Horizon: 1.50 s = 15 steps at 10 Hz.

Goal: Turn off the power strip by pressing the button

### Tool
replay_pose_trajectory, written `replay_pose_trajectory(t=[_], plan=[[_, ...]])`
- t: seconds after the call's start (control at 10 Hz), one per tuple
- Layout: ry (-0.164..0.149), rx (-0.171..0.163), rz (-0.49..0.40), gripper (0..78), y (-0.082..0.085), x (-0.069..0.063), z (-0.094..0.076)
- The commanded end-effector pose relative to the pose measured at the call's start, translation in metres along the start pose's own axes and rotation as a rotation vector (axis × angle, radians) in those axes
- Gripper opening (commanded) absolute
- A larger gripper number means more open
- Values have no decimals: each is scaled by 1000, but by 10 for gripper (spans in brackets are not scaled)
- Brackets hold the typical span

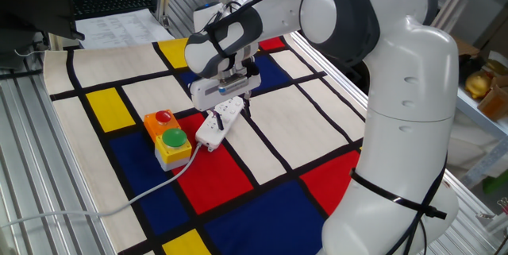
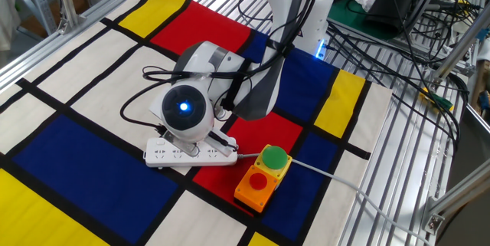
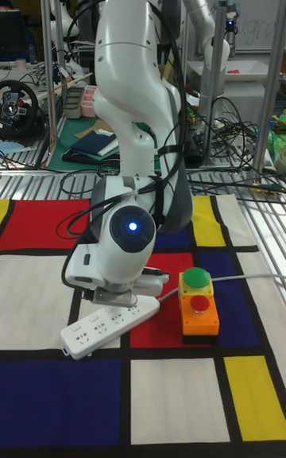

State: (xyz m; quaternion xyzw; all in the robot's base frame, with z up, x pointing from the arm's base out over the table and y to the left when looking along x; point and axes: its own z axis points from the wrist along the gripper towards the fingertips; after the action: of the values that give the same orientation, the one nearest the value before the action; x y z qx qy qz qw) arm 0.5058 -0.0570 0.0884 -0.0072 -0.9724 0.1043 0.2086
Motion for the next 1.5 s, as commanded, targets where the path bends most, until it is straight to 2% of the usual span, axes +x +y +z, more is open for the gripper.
replay_pose_trajectory(t=[0.1, 0.8, 1.0, 1.2, 1.3, 1.5], plan=[[1, 0, -3, 775, -2, 0, 1], [-2, -9, -7, 775, 2, -3, 13], [-1, -13, -11, 775, 0, -1, 1], [4, -11, 0, 775, 2, 4, -20], [5, -11, 1, 775, 2, 5, -22], [18, -13, 2, 775, 4, 14, -47]])
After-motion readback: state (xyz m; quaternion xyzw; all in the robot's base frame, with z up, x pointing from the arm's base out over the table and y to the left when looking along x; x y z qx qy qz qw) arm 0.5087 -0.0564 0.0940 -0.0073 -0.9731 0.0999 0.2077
